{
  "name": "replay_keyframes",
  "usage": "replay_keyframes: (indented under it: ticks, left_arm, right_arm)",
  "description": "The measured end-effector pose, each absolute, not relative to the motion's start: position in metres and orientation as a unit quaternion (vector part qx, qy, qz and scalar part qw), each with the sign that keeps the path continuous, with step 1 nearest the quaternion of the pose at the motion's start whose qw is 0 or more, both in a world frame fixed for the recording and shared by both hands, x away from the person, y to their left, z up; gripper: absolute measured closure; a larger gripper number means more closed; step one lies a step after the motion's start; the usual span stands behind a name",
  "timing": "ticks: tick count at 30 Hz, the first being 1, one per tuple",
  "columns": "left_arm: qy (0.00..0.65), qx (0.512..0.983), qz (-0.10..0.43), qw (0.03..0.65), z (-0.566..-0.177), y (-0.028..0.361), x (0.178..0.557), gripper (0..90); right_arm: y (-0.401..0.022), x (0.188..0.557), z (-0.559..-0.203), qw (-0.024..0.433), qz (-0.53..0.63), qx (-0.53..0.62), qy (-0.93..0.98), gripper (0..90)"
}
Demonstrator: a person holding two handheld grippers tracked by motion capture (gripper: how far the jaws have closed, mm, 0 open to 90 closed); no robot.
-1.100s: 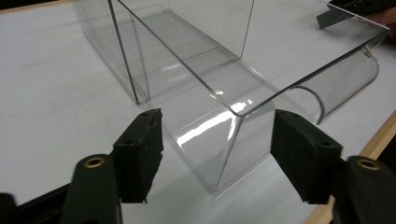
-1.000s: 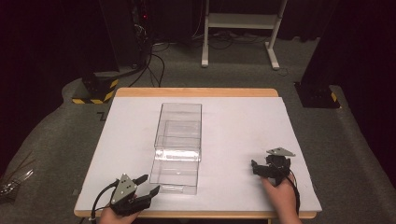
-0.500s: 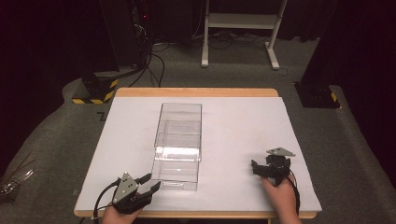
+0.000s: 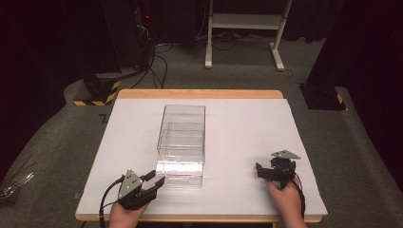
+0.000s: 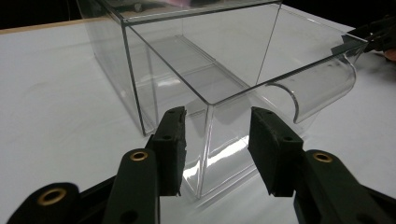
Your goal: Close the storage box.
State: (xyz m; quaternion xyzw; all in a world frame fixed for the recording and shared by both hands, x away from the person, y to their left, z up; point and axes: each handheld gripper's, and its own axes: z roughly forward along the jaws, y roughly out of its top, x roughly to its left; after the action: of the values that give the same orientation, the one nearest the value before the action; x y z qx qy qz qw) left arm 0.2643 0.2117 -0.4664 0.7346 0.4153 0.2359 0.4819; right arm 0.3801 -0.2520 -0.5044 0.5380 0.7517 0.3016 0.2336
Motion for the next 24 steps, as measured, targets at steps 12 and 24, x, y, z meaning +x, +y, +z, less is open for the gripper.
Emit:
replay_keyframes:
  ticks: [12, 24]
  left_arm:
    - [0.414, 0.738, 0.238, 0.477, -0.471, 0.211, 0.274, 55.9]
    - [0.429, 0.730, 0.238, 0.476, -0.471, 0.208, 0.294, 55.6]
  right_arm:
    - [-0.252, 0.380, -0.504, 0.233, 0.302, 0.541, 0.750, 9.3]
    - [-0.252, 0.380, -0.504, 0.232, 0.301, 0.541, 0.751, 9.3]
